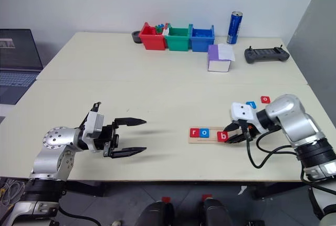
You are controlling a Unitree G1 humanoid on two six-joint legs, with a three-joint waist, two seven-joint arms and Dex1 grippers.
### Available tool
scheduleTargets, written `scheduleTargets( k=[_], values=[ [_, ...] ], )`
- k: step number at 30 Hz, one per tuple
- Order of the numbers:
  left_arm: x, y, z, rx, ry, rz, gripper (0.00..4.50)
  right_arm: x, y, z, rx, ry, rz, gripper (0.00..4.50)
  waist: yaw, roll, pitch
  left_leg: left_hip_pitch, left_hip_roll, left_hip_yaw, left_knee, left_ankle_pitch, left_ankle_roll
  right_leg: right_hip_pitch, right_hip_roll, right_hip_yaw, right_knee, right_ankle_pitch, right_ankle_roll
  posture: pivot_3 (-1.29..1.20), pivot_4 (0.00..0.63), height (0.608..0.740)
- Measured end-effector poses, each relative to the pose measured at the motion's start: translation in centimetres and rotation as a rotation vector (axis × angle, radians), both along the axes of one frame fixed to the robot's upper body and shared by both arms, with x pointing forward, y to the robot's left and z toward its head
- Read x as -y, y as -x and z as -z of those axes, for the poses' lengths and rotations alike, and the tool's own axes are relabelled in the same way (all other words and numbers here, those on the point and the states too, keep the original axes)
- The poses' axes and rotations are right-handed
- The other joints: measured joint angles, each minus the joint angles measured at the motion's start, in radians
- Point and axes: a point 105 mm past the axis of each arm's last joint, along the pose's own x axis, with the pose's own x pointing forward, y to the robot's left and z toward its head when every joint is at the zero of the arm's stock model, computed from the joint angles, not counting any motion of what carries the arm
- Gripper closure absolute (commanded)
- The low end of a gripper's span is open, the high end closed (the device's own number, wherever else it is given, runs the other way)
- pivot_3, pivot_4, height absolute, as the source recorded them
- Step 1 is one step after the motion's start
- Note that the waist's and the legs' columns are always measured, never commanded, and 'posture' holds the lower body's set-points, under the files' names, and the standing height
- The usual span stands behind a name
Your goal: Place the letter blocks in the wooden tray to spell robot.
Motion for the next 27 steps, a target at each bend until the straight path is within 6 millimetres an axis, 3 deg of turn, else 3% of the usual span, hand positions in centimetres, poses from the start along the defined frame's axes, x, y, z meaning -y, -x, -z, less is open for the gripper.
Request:
scheduleTargets(
  k=[4,16,27],
  values=[
    [0.2,0.0,-0.2,0.008,0.001,-0.003,0.0,-1.0,-0.9,0.3,0.016,0.004,-0.01,3.04,-0.001,0.0,0.0,0.0,0.0,0.0,0.0,0.0,0.0,0.0,0.0,0.0,0.001,0.0,-0.001,0.0,0.15,0.74],
    [0.2,0.1,-0.1,-0.003,0.004,-0.017,0.0,-1.4,-3.0,1.6,0.046,0.056,0.013,3.04,-0.002,0.0,0.0,0.002,0.0,0.001,0.0,0.0,0.0,0.0,0.0,0.001,0.003,-0.001,-0.001,0.0,0.15,0.74],
    [0.1,0.3,0.3,-0.013,0.004,-0.021,0.0,-1.5,-3.1,1.4,0.041,0.058,-0.009,3.04,-0.002,0.0,0.0,0.002,0.0,0.001,0.0,0.0,0.0,0.0,0.0,0.001,0.003,-0.001,-0.002,0.0,0.15,0.74]
  ],
)
